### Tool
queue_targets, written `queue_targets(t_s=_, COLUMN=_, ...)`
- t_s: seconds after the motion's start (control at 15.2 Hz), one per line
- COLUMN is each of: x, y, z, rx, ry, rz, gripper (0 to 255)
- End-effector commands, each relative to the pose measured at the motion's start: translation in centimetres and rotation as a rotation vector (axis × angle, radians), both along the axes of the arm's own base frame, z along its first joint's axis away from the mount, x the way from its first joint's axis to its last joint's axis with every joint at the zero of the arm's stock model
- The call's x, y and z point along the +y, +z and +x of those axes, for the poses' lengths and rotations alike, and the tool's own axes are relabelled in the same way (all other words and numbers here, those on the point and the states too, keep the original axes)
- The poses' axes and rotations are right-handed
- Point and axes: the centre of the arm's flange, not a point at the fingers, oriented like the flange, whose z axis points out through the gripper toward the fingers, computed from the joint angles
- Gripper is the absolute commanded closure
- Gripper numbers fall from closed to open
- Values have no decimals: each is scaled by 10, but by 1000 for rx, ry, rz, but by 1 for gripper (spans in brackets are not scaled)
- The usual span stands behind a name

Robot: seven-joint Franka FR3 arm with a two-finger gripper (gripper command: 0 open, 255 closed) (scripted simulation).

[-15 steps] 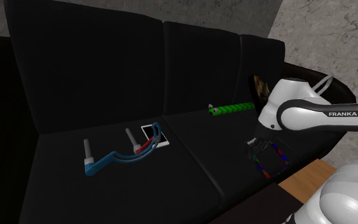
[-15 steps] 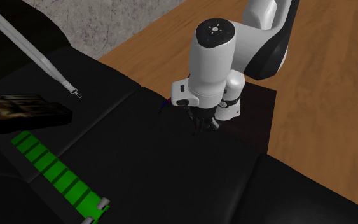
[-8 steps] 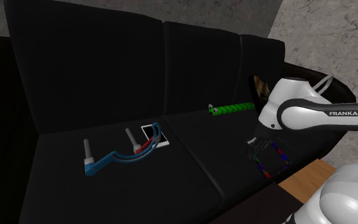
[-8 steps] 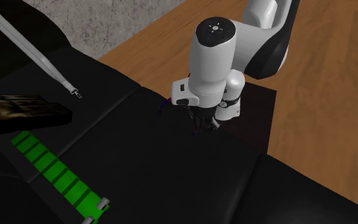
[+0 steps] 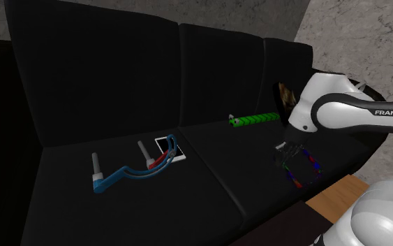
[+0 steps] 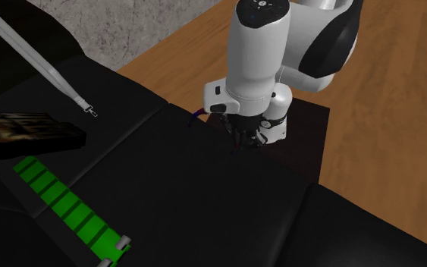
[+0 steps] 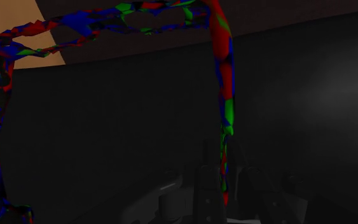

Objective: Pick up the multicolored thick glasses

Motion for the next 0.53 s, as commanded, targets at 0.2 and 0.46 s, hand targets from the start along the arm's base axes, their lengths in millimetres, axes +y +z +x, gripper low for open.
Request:
queue_targets(t_s=0.2, x=0, y=26, z=0, rx=1, ry=0, rz=0, gripper=255)
queue_targets(t_s=0.46, x=0, y=38, z=0, rx=1, ry=0, rz=0, gripper=255)
